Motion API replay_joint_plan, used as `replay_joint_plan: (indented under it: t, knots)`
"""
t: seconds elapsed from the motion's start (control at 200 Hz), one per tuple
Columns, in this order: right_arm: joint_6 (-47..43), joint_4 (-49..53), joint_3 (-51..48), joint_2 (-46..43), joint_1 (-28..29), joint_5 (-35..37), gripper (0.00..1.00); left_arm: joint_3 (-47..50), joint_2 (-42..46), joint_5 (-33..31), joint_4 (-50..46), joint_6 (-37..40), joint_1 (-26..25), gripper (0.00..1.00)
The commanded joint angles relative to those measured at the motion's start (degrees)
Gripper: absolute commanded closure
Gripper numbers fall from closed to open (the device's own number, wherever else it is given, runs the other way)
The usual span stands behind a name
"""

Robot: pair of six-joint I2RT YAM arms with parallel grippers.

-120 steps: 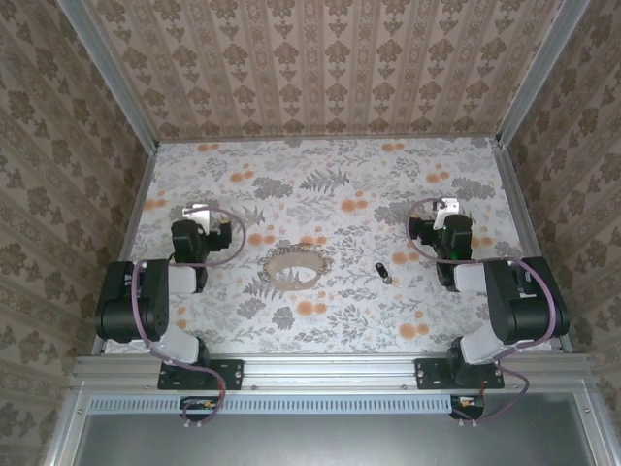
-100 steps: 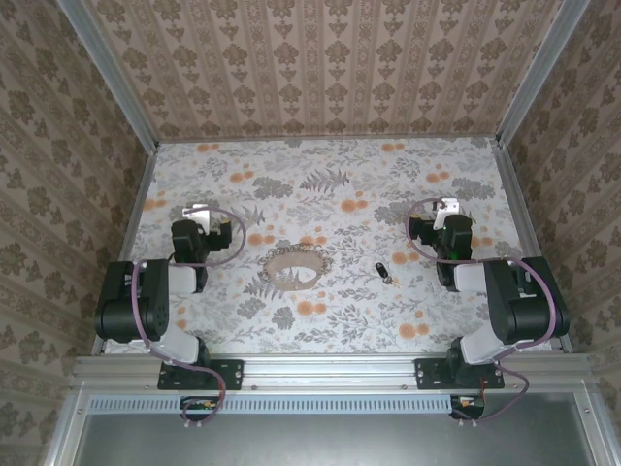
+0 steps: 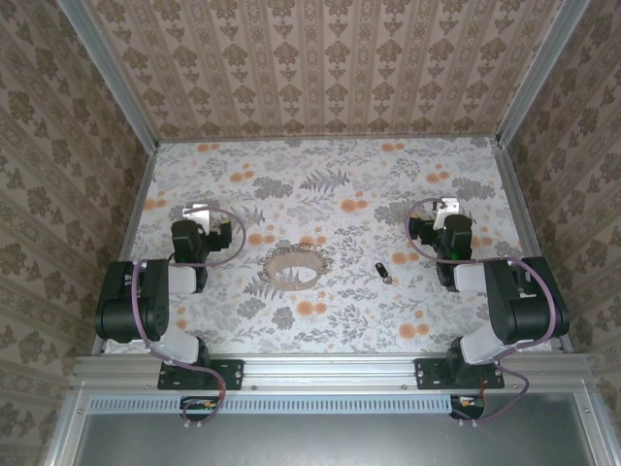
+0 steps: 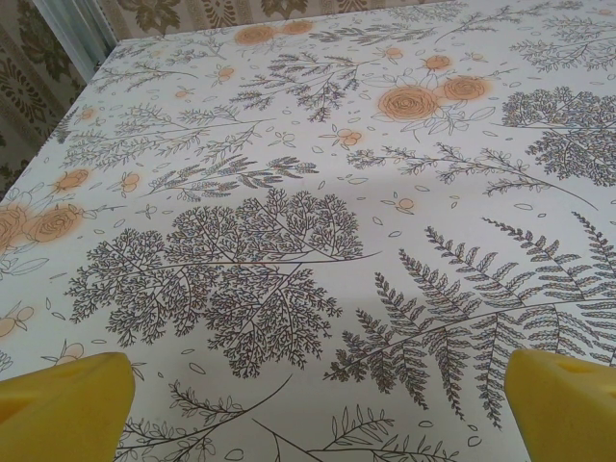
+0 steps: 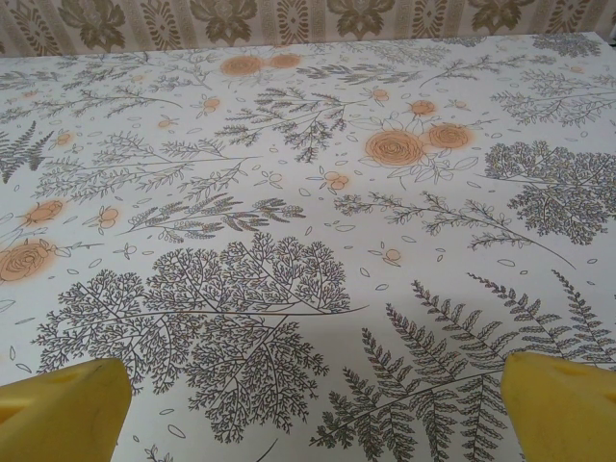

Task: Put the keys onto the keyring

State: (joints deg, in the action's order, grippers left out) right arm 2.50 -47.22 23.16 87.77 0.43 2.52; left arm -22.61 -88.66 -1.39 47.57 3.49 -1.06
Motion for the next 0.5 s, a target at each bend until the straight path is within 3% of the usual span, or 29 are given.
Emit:
replay_joint_plan:
  t: [0.0, 0.285, 0.4, 0.495]
  knots:
    - [-0.76, -1.44, 0.35, -0.14, 0.28, 0.02, 0.00, -0.90, 0.63, 0.86, 0.79, -0.59, 0.19, 0.00]
    - [-0.03, -1.73, 0.05, -0.50, -0.34, -0.33, 0.00, -2.27, 1.86, 4.84, -2.22, 0.14, 0.84, 0.00]
    - [0.91, 5.31, 1.71, -5.80, -0.24, 3.11, 0.00, -7.71, 4.73, 2.55, -15.10, 0.35, -0.13, 0.00]
    - [1.73, 12.11, 3.47, -11.08, -0.25, 5.15, 0.00, -8.71, 6.76, 1.12, -18.24, -0.44, -0.15, 0.00]
